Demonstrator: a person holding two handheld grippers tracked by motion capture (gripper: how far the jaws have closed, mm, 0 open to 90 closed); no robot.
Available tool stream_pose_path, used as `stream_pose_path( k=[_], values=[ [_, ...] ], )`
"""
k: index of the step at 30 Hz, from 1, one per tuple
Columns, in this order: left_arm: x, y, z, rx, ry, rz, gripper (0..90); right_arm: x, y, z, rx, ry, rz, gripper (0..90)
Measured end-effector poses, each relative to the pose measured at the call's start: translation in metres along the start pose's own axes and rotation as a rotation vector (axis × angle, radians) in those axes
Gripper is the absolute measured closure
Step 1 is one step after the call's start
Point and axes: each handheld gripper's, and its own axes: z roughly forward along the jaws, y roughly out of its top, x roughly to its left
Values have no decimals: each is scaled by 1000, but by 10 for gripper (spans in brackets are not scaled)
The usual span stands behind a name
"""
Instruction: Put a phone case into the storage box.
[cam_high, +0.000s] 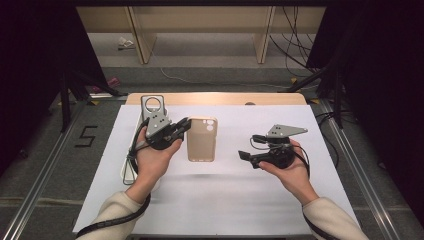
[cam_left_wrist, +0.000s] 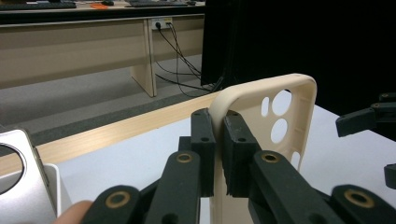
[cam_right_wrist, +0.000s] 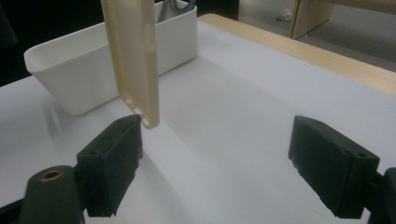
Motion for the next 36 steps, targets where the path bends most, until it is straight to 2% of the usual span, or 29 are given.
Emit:
stream_pose_path(
  k=[14, 22, 32, 36],
  values=[
    [11, 3, -5, 4, 21, -9, 840, -10, -11, -13, 3, -41, 22, 186],
    [20, 8, -12, -15, 29, -20, 841, -13, -16, -18, 9, -55, 28, 185],
    [31, 14, -19, -12, 57, -2, 841, -15, -20, -22, 13, -68, 35, 183],
    [35, 16, -21, -12, 63, -9, 841, -15, -22, -24, 15, -69, 38, 183]
  ],
)
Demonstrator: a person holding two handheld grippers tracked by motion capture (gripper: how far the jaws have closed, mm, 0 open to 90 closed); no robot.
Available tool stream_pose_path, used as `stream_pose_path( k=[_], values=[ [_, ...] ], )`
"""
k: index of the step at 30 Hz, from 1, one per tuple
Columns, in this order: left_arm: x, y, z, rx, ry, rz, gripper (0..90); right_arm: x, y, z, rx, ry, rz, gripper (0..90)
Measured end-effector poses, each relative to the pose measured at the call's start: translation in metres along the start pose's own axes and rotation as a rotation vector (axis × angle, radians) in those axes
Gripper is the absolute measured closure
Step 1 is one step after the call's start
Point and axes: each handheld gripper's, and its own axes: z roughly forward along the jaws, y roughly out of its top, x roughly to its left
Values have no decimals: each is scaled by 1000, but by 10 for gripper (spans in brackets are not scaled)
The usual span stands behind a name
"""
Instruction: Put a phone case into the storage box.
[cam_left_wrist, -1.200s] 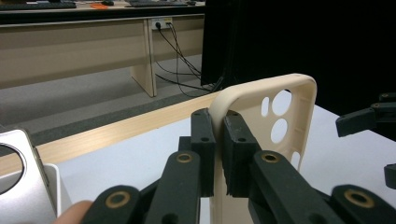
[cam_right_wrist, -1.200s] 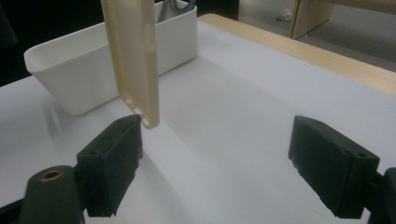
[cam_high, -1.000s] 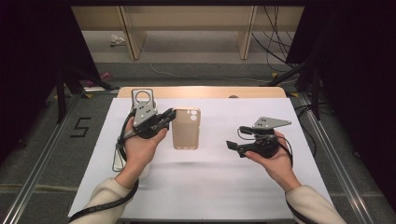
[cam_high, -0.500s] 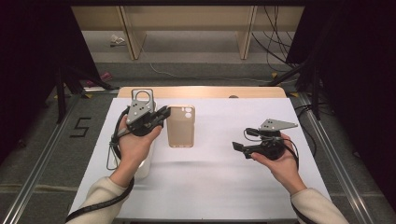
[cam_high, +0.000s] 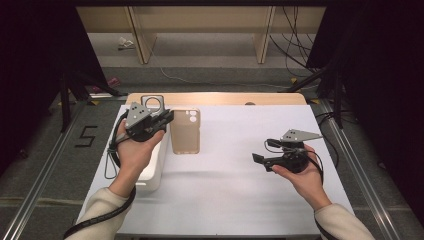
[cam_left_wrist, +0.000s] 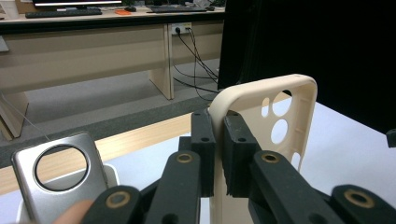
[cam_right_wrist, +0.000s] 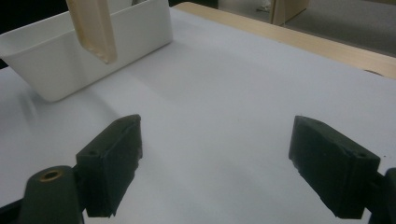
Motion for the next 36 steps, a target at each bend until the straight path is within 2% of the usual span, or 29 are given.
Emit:
stream_pose_path(
  k=[13, 36],
  values=[
    [17, 9, -9, 3, 25, -10, 841, 0, -2, 0, 6, 0, 0, 183],
    [43, 13, -21, 6, 79, -25, 841, 0, -2, 0, 4, -1, 3, 187]
  ],
)
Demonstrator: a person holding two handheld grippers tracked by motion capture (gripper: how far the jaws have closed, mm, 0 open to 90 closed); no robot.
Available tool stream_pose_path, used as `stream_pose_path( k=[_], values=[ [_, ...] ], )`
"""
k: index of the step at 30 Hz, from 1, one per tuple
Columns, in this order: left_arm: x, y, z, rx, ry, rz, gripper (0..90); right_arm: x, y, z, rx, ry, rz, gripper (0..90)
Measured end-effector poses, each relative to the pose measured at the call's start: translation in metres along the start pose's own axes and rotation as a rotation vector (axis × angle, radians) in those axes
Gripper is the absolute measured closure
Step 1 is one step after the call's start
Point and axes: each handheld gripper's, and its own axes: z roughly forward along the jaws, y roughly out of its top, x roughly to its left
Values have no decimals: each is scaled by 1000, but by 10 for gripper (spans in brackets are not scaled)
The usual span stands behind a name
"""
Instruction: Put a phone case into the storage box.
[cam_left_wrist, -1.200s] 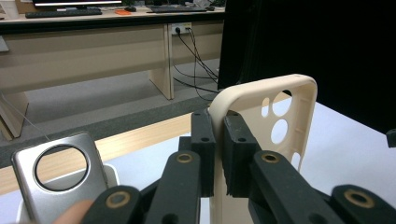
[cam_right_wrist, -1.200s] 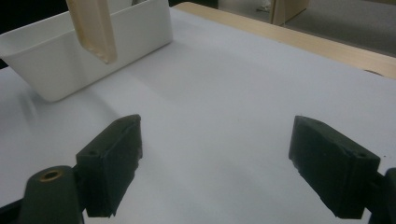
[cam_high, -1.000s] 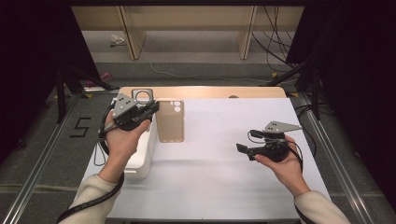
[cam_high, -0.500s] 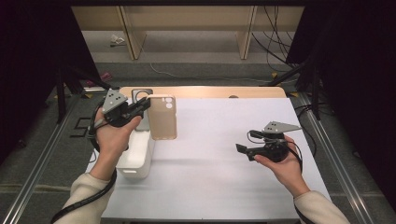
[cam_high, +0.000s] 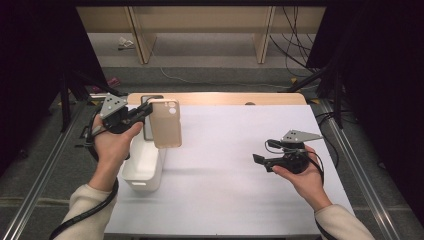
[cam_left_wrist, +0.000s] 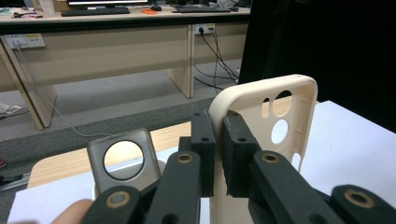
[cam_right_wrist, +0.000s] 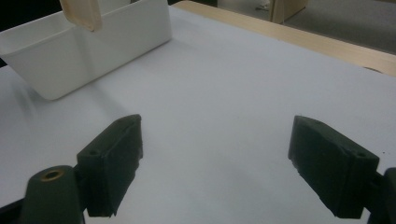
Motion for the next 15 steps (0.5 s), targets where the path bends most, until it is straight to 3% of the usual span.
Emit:
stream_pose_path(
  k=[15],
  values=[
    [15, -1, -2, 5, 39, 15, 842, 0, 0, 0, -1, 0, 3, 188]
  ],
)
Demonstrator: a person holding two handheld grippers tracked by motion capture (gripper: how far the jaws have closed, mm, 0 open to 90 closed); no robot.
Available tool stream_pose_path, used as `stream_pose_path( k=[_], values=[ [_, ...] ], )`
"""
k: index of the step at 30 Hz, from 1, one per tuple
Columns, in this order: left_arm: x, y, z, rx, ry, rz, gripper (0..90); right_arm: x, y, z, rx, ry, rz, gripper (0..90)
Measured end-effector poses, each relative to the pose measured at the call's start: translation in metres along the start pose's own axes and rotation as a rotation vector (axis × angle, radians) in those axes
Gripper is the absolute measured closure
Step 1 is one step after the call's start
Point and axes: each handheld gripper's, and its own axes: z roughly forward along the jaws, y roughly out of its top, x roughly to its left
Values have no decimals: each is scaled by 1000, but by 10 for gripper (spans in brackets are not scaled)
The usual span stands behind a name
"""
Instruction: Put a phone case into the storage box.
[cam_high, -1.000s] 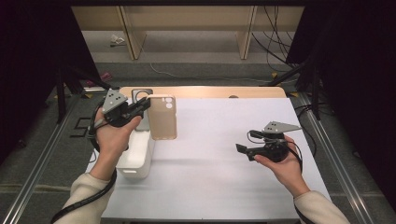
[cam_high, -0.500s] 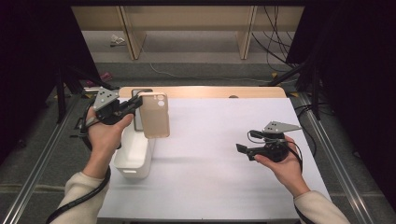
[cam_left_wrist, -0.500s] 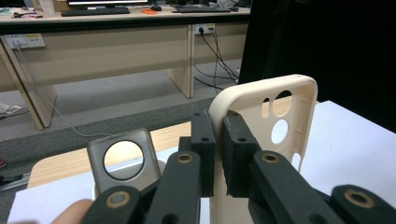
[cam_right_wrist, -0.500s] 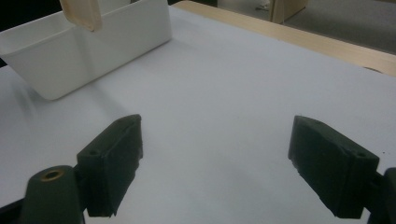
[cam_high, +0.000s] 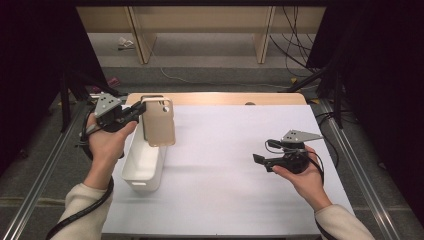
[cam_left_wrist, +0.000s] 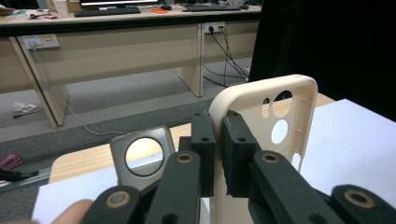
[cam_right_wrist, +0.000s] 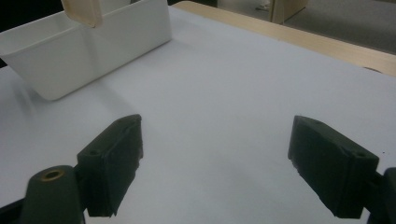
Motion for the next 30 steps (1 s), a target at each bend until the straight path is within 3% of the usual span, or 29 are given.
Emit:
stream_pose_path(
  k=[15, 30],
  values=[
    [18, 7, -3, -3, 34, 15, 841, -1, -1, 0, 2, -3, 4, 188],
    [34, 7, 7, 3, 55, 6, 841, -2, -1, 0, 2, -6, 11, 187]
  ],
)
